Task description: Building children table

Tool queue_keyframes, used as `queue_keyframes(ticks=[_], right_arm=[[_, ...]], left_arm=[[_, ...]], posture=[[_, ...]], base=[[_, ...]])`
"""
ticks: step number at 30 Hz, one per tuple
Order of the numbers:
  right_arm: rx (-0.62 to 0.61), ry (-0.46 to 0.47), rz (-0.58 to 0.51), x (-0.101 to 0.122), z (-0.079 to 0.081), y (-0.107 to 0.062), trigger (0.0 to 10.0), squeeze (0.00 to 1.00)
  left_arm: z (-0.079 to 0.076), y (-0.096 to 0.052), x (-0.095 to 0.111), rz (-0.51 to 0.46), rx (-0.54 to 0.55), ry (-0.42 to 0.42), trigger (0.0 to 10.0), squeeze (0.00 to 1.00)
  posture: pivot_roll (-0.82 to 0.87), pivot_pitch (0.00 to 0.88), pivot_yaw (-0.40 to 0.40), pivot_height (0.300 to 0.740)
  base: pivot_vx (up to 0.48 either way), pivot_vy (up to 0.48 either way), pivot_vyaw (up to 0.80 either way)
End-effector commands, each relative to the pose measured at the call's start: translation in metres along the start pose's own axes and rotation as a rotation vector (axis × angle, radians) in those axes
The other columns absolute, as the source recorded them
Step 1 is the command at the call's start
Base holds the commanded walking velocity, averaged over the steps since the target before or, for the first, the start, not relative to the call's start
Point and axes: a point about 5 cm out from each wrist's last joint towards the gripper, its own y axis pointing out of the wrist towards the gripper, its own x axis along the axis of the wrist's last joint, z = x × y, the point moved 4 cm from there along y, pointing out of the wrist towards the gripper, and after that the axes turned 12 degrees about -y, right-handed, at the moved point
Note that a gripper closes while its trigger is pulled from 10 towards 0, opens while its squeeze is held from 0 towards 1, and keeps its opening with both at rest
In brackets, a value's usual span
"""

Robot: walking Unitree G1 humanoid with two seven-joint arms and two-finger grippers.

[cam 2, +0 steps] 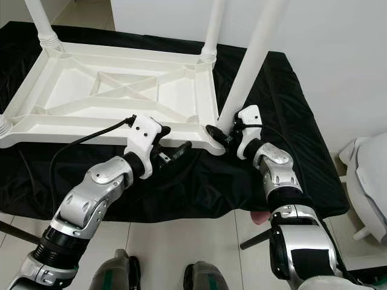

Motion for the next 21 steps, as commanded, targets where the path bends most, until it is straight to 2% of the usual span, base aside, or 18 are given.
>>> queue_keyframes(ticks=[1,4,5,6,8,9,10,11,12,14,15,16,21], right_arm=[[-0.108,0.046,0.053,-0.015,-0.008,-0.007,0.0,0.00],[-0.175,0.056,0.053,-0.015,-0.014,-0.008,0.0,0.00],[-0.246,0.065,0.051,-0.014,-0.019,-0.009,0.0,0.00],[-0.246,0.065,0.051,-0.014,-0.019,-0.009,0.0,0.00],[-0.406,0.116,0.044,-0.014,-0.029,-0.012,0.0,0.00],[-0.406,0.116,0.044,-0.014,-0.029,-0.012,0.0,0.00],[-0.561,0.146,0.058,-0.016,-0.036,-0.018,0.0,0.00],[-0.593,0.149,0.062,-0.017,-0.037,-0.020,0.0,0.00],[-0.593,0.149,0.062,-0.017,-0.037,-0.020,0.0,0.00],[-0.701,0.151,0.072,-0.017,-0.033,-0.024,0.0,0.00],[-0.701,0.151,0.072,-0.017,-0.033,-0.024,0.0,0.00],[-0.772,0.159,0.082,-0.018,-0.029,-0.026,0.0,0.00],[-0.871,0.194,0.079,-0.015,-0.017,-0.023,0.0,0.00]], left_arm=[[-0.005,0.000,-0.001,0.013,-0.035,0.009,10.0,0.00],[-0.004,0.000,0.000,0.014,-0.034,0.009,10.0,0.00],[-0.004,0.001,0.000,0.014,-0.033,0.009,10.0,0.00],[-0.004,0.001,0.000,0.014,-0.033,0.009,10.0,0.00],[-0.005,0.002,-0.001,0.015,-0.036,0.007,10.0,0.00],[-0.005,0.002,-0.001,0.015,-0.036,0.007,10.0,0.00],[-0.007,0.002,-0.002,0.019,-0.042,0.002,10.0,0.00],[-0.007,0.002,-0.003,0.020,-0.043,0.001,10.0,0.00],[-0.007,0.002,-0.003,0.020,-0.043,0.001,10.0,0.00],[-0.008,0.002,-0.003,0.022,-0.046,-0.002,10.0,0.00],[-0.008,0.002,-0.003,0.022,-0.046,-0.002,10.0,0.00],[-0.008,0.002,-0.004,0.023,-0.047,-0.001,10.0,0.00],[-0.007,0.002,-0.004,0.024,-0.046,-0.005,10.0,0.00]], posture=[[-0.07,0.041,-0.067,0.740],[-0.07,0.044,-0.064,0.740],[-0.07,0.045,-0.063,0.740],[-0.07,0.045,-0.063,0.740],[-0.08,0.050,-0.060,0.740],[-0.08,0.050,-0.060,0.740],[-0.09,0.052,-0.058,0.740],[-0.09,0.052,-0.058,0.740],[-0.09,0.052,-0.058,0.740],[-0.09,0.057,-0.057,0.740],[-0.09,0.057,-0.057,0.740],[-0.09,0.057,-0.057,0.740],[-0.11,0.051,-0.053,0.740]], base=[[0.000,0.000,0.00],[0.000,0.000,0.00],[0.000,0.000,0.00],[0.000,0.000,0.00],[0.000,0.000,0.00],[0.000,0.000,0.00],[0.000,0.000,0.00],[0.000,0.000,0.00],[0.000,0.000,0.00],[0.000,0.000,0.00],[0.000,0.000,0.00],[0.000,0.000,0.00],[0.000,0.000,0.00]])
